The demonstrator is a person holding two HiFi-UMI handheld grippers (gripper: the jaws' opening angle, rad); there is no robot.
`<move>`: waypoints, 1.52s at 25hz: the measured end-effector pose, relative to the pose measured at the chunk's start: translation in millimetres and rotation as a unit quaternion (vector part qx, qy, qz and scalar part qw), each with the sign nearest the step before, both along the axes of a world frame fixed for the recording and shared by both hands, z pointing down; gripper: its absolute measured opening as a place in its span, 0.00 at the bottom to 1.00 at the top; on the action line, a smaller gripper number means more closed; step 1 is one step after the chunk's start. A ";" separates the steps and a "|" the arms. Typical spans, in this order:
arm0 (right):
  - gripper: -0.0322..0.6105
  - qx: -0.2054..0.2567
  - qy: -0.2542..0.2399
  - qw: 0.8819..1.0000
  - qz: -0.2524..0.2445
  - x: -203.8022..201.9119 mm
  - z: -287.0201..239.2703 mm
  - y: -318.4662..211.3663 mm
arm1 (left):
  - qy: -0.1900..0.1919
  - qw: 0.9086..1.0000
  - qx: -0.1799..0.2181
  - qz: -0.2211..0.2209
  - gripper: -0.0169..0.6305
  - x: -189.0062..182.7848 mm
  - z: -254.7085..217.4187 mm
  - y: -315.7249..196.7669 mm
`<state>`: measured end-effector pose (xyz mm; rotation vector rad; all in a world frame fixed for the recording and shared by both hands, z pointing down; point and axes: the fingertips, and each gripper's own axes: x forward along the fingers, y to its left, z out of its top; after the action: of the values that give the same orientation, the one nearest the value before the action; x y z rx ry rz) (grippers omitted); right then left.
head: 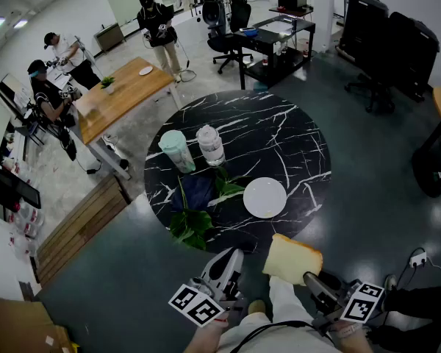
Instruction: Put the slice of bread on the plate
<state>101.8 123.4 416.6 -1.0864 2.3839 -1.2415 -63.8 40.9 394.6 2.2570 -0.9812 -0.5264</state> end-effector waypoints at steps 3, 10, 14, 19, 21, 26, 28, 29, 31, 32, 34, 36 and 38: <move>0.20 -0.016 -0.003 1.000 -0.027 -7.2 8.1 -31.3 | 0.008 1.000 0.004 -0.018 0.04 2.3 -2.3 -25.4; 0.20 -0.017 0.006 0.998 -0.062 -4.9 17.1 -109.4 | -0.013 0.999 0.009 -0.047 0.04 -0.9 8.8 -84.6; 0.20 -0.027 0.017 0.996 -0.080 -0.4 32.7 -139.0 | -0.031 0.998 0.005 -0.056 0.04 2.0 23.0 -102.8; 0.20 -0.048 0.020 0.994 -0.098 -3.0 60.1 -167.1 | -0.026 0.997 -0.015 -0.071 0.04 3.6 47.8 -117.7; 0.20 -0.061 0.021 0.993 -0.101 -4.7 75.2 -180.2 | -0.021 0.996 -0.023 -0.082 0.04 2.6 59.5 -121.1; 0.20 -0.088 -0.003 0.990 -0.110 -10.9 100.1 -208.0 | -0.015 0.995 -0.037 -0.090 0.04 3.8 80.2 -126.3; 0.20 -0.096 -0.008 0.988 -0.118 -13.7 108.7 -215.8 | -0.013 0.995 -0.041 -0.094 0.04 2.4 84.3 -126.6; 0.20 -0.100 -0.009 0.987 -0.121 -15.0 113.5 -219.8 | -0.011 0.994 -0.044 -0.098 0.04 1.2 86.3 -126.1; 0.20 -0.112 -0.015 0.985 -0.127 -17.7 122.6 -227.5 | -0.009 0.993 -0.051 -0.105 0.04 -1.3 90.4 -122.2; 0.20 -0.119 -0.020 0.984 -0.129 -18.9 126.6 -230.9 | -0.007 0.993 -0.056 -0.106 0.04 -2.0 91.9 -119.3; 0.20 -0.132 -0.031 0.983 -0.128 -20.6 133.6 -237.8 | 0.003 0.992 -0.066 -0.106 0.04 -1.0 91.9 -115.1; 0.20 -0.143 -0.040 0.981 -0.124 -21.5 139.3 -244.7 | 0.019 0.991 -0.075 -0.107 0.04 -0.7 91.0 -113.5; 0.20 -0.159 -0.050 0.979 -0.119 -21.4 144.3 -248.5 | 0.030 0.991 -0.076 -0.108 0.04 -0.3 88.2 -112.7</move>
<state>80.4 -125.1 560.9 -0.8072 2.3435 -1.7642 -64.1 -71.8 482.9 2.0014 -1.1999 -0.5879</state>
